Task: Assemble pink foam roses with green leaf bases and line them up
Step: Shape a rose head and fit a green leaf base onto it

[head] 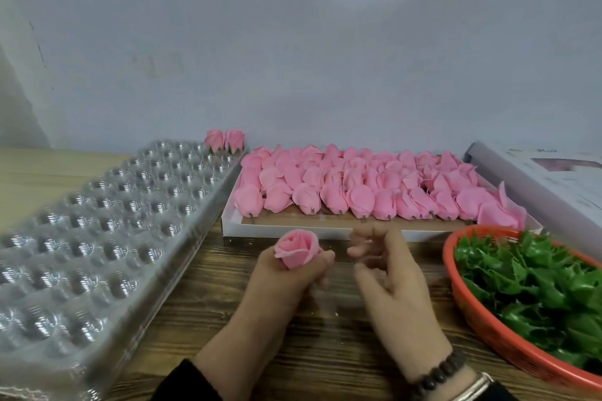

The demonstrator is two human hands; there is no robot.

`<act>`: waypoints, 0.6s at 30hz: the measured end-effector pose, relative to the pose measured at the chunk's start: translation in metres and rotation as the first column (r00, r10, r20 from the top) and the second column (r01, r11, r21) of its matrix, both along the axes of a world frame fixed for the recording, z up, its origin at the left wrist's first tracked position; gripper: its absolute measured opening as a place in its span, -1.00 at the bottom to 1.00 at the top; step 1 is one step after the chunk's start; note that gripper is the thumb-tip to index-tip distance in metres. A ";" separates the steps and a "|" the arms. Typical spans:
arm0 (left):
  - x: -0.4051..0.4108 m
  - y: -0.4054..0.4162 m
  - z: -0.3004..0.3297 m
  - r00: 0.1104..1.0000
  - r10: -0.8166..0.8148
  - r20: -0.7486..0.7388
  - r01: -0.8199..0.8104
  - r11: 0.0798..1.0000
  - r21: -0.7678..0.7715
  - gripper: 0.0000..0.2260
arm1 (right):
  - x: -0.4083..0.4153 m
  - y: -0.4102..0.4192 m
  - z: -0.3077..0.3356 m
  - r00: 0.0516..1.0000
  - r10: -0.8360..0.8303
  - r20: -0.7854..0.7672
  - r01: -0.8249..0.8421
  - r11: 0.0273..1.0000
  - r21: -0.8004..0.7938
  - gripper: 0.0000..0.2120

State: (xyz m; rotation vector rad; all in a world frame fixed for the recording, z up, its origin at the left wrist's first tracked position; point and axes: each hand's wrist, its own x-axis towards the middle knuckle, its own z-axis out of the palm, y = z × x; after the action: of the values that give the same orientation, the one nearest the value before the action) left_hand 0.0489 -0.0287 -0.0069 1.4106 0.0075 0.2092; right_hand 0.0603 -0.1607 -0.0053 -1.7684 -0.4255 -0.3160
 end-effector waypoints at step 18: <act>-0.005 -0.008 0.004 0.938 -0.322 -0.125 0.249 0.882 -0.399 -0.66 | -0.009 0.012 0.001 0.795 0.439 -0.418 -0.275 0.876 0.397 -0.86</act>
State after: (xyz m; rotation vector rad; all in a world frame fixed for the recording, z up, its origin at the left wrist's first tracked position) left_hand 0.0436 -0.0371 -0.0029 1.0230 -0.0052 -0.1692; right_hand 0.0513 -0.1485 -0.0047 -1.3436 -0.3069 0.3369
